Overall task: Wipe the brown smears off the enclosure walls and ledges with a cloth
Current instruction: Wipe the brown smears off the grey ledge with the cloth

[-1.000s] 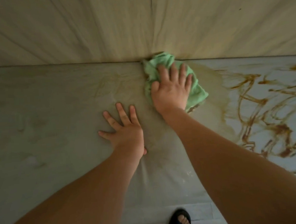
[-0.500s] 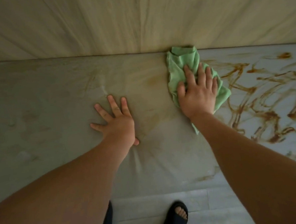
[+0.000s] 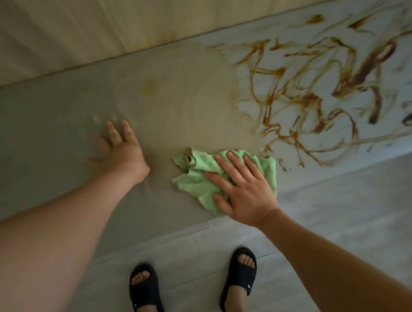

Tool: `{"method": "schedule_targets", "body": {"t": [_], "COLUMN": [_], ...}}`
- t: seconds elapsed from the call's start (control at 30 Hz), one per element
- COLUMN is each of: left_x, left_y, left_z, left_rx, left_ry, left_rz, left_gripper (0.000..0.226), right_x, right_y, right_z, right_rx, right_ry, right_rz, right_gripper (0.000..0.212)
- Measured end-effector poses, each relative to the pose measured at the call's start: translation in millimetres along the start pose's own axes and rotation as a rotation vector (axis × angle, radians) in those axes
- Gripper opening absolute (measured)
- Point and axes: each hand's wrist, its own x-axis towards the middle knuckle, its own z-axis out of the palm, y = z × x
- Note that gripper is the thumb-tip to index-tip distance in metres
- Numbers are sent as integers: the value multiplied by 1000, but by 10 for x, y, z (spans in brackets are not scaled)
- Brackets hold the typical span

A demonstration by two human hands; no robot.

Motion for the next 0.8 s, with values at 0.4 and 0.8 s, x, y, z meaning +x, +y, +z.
{"method": "schedule_targets", "body": {"t": [0.4,0.8], "left_x": [-416,-87], "left_y": [1424,1656], "left_z": [-172,-92], "left_rx": [6,110], "left_ry": [-49,-114], "left_rz": [261,134], "left_gripper": [147,165], "right_x": [451,968], "right_y": [1183,1896], "right_z": [-469,-577], "right_rx": [170,-23], "right_ry": [-3,-51], "right_rz": [1101,397], "right_gripper": [62,61]}}
